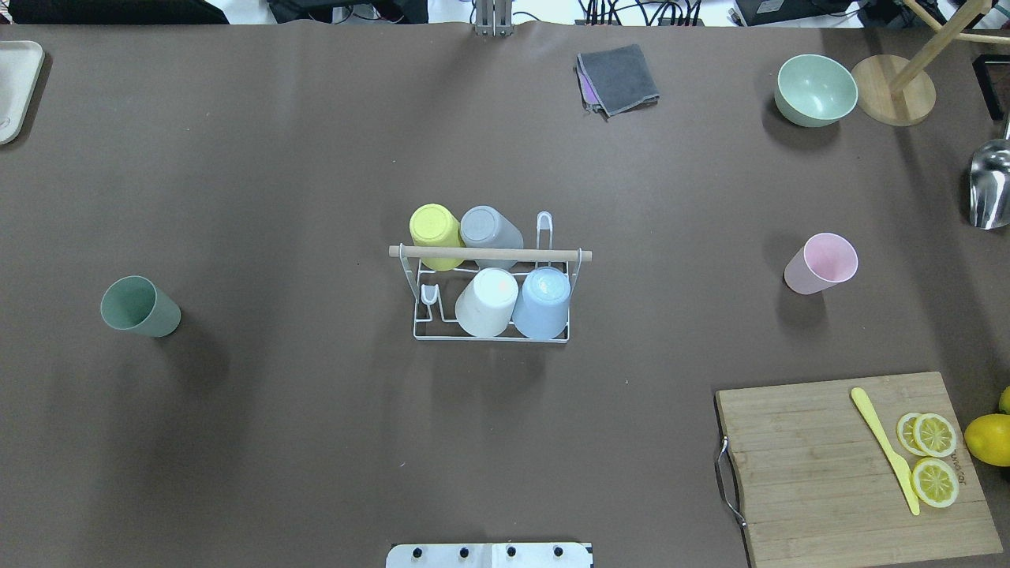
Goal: Place cup on cup holder
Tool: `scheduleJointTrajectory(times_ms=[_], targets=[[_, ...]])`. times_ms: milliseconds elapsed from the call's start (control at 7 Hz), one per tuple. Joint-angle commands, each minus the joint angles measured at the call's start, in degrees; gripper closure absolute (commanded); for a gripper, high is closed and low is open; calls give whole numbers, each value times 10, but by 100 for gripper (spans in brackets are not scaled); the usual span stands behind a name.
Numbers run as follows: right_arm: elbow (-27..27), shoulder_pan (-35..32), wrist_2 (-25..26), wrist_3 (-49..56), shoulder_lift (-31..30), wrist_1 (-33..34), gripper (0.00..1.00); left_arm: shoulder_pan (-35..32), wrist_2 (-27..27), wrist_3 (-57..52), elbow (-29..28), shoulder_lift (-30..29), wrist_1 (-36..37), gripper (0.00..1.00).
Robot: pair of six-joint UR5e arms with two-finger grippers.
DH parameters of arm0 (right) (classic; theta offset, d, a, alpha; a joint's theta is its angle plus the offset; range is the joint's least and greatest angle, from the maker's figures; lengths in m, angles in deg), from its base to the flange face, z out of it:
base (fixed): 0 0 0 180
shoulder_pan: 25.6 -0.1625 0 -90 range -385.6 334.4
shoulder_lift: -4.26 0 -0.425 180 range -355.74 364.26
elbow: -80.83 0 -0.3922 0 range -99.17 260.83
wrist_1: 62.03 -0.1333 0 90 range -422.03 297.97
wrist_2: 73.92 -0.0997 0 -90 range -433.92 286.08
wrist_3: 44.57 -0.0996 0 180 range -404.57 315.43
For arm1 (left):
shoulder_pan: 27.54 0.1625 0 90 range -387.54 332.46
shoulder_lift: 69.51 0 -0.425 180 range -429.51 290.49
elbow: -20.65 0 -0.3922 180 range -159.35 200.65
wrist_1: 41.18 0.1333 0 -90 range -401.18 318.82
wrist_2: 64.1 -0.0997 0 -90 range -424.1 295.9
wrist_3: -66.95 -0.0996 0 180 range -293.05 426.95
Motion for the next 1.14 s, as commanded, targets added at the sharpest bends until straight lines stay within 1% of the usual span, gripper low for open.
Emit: scheduleJointTrajectory(times_ms=[0,143,286,429,714,857,1000], targets=[[-2,0,1,1,1,0,1,0,0,0,-1,5,0,2],[-1,13,0,0,4,1,1,0,0,1,-1,5,0,2],[5,59,-2,-8,30,9,1,0,0,2,-1,5,0,2],[22,96,-1,-8,76,38,0,0,0,2,-2,1,0,2],[60,146,0,-10,175,113,0,0,0,1,-3,-10,0,2],[70,175,-1,-58,205,119,0,0,-1,3,-8,-40,3,2],[85,219,0,-112,232,119,0,0,-2,3,-26,-66,4,2]])
